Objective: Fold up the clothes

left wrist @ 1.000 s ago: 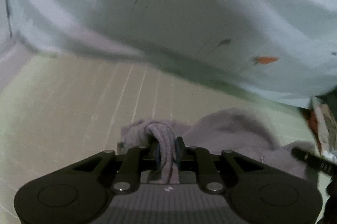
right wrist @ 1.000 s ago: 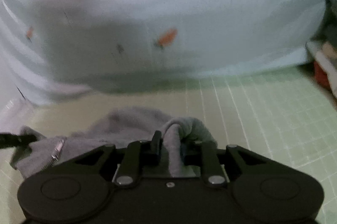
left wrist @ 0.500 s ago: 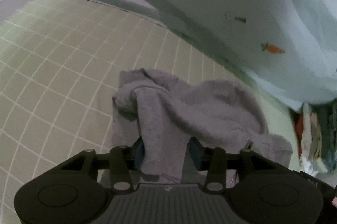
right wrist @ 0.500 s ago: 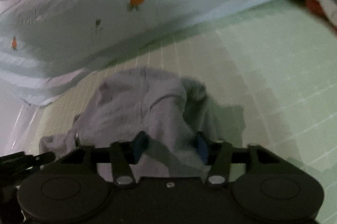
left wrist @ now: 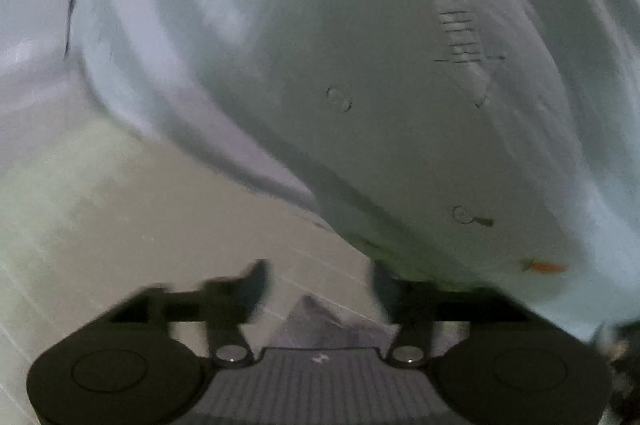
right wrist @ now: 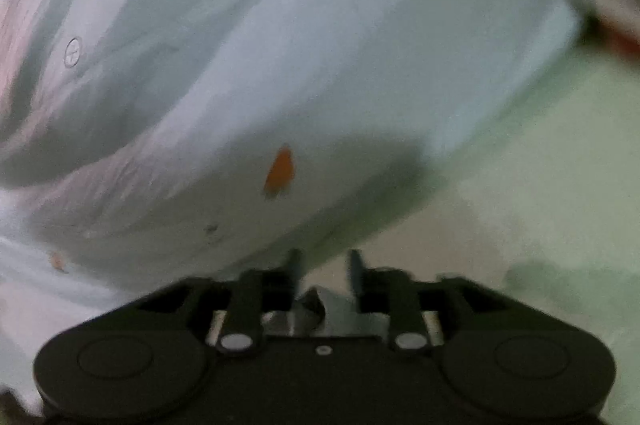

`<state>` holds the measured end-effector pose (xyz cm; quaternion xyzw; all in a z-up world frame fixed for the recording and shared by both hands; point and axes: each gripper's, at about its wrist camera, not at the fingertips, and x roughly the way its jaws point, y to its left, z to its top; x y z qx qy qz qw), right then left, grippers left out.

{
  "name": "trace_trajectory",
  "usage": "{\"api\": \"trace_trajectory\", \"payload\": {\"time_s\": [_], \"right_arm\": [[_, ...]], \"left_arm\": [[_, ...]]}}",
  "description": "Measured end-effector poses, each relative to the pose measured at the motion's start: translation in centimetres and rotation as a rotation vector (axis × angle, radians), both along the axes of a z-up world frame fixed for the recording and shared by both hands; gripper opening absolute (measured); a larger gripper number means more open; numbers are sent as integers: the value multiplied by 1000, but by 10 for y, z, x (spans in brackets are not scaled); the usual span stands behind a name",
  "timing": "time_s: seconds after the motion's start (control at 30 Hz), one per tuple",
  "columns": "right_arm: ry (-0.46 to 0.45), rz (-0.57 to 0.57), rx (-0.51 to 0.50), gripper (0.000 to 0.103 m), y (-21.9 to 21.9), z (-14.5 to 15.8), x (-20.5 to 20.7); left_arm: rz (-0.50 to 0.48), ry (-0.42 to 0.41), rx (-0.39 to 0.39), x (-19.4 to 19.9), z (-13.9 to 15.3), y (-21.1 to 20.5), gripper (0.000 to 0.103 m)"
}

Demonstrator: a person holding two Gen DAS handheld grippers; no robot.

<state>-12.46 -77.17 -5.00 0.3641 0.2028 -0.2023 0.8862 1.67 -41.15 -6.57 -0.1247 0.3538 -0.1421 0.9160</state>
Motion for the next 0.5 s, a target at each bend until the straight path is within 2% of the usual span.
{"api": "trace_trajectory", "payload": {"time_s": [0.07, 0.17, 0.23, 0.33, 0.5], "right_arm": [[47, 33, -106, 60, 12, 2, 1], [167, 91, -167, 76, 30, -16, 2], [239, 121, -171, 77, 40, -33, 0], [314, 167, -125, 79, 48, -57, -3], [346, 162, -9, 87, 42, -83, -9]], "left_arm": [[-33, 28, 49, -6, -12, 1, 84], [-54, 146, 89, -16, -40, 5, 85], [-78, 214, 91, -25, -57, 8, 85], [-116, 285, 93, -39, -76, 10, 86], [-103, 332, 50, -36, -88, 20, 94]]}}
